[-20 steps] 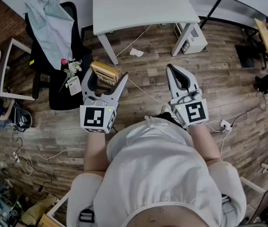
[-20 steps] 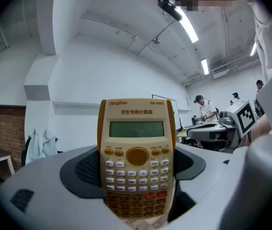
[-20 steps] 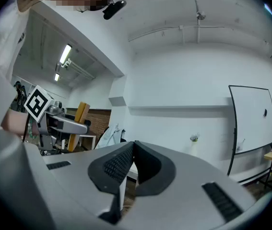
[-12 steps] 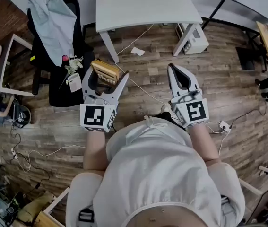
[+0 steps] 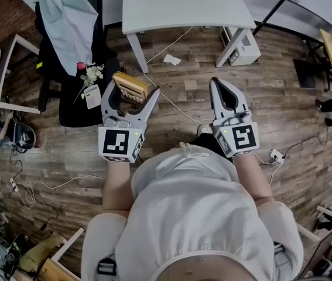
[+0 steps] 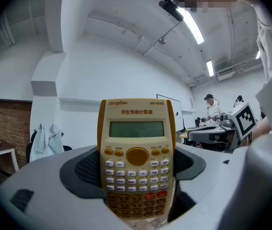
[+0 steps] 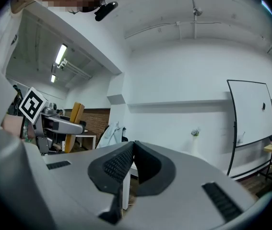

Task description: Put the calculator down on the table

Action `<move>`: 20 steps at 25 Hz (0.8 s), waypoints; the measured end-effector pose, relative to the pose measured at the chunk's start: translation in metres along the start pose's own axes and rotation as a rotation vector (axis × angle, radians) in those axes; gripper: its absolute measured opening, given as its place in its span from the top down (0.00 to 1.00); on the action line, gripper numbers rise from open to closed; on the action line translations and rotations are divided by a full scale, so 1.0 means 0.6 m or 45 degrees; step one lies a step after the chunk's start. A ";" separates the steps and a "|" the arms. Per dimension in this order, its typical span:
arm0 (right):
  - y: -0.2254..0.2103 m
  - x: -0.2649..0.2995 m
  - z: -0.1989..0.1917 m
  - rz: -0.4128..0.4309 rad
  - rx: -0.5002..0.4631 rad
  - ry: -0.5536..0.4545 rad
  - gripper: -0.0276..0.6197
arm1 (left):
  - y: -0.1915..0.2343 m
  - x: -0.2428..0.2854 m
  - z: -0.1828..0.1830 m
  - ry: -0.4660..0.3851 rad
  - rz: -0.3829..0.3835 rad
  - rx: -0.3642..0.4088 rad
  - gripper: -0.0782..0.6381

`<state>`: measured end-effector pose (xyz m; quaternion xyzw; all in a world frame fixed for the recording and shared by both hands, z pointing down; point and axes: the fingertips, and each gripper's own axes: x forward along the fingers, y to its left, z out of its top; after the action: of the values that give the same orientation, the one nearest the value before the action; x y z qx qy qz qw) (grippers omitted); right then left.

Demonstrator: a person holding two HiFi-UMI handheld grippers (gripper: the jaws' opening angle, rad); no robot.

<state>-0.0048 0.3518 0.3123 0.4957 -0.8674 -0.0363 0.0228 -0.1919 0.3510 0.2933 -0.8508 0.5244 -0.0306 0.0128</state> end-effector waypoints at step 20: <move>-0.290 0.320 -0.066 0.242 0.036 0.034 0.95 | 0.066 0.359 -0.034 0.093 0.229 -0.034 0.32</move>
<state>0.0501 0.0969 0.3375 0.4120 -0.9105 -0.0153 0.0306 -0.1322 0.1408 0.3196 -0.7988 0.5990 -0.0533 -0.0151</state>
